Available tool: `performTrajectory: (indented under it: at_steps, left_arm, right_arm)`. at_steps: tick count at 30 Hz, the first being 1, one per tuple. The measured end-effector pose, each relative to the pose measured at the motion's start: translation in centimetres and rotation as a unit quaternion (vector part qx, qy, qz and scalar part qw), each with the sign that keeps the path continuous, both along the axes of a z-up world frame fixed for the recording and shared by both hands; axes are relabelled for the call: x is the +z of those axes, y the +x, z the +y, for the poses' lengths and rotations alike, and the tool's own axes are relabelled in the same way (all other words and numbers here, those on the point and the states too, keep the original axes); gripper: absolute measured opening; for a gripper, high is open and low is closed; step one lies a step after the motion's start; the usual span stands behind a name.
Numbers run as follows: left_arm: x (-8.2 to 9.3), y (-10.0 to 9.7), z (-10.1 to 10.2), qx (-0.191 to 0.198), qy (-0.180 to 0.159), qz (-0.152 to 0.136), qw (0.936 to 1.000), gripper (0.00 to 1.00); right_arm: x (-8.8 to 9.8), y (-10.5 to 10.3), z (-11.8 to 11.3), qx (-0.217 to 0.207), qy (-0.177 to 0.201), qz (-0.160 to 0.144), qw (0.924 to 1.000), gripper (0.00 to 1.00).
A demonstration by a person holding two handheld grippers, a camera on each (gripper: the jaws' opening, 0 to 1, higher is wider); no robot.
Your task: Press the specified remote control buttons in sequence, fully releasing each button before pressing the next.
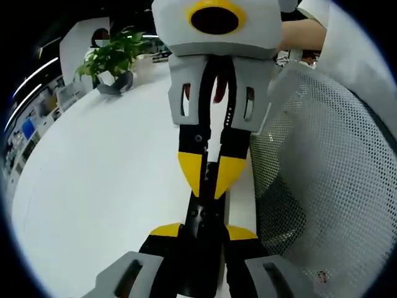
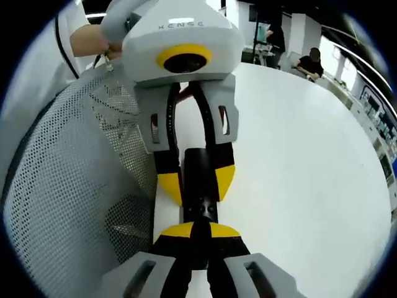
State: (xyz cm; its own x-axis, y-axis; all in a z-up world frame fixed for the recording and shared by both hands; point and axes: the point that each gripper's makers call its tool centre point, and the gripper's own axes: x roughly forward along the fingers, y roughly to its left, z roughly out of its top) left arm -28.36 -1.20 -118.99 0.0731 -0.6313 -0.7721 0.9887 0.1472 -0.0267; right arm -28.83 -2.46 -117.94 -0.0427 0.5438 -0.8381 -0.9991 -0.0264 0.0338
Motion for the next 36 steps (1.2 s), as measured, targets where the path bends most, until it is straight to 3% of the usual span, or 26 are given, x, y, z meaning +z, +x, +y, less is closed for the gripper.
performTrajectory:
  at_steps: [5, 17, 25, 27, 30, 36]
  left_arm:
    - [-0.02, -0.05, 0.01, -0.001, 0.002, -0.001, 1.0000, 0.25]
    - [-0.06, -0.07, -0.05, 0.000, 0.003, -0.002, 1.0000, 0.25]
    - [-0.04, 0.00, -0.06, -0.003, 0.002, -0.002, 1.0000, 0.25]
    - [-0.01, 0.00, -0.07, -0.004, 0.001, -0.002, 1.0000, 0.25]
    - [-0.02, 0.01, -0.06, -0.006, 0.002, -0.002, 1.0000, 0.25]
    - [-0.03, -0.03, -0.08, -0.006, 0.003, -0.002, 1.0000, 0.25]
  right_arm:
    - [-0.09, -0.01, 0.03, 0.029, -0.023, -0.031, 0.9988, 0.04]
    - [-0.36, -0.08, 0.12, 0.067, -0.070, -0.028, 0.9949, 0.05]
    - [-0.25, 0.08, -0.07, 0.035, -0.037, -0.013, 0.9986, 0.05]
    - [-0.21, 0.21, -0.02, 0.006, -0.031, -0.003, 0.9995, 0.05]
    - [-0.18, 0.13, -0.11, 0.006, -0.024, -0.007, 0.9997, 0.05]
    - [-0.20, 0.06, -0.82, -0.006, -0.034, -0.010, 0.9993, 0.07]
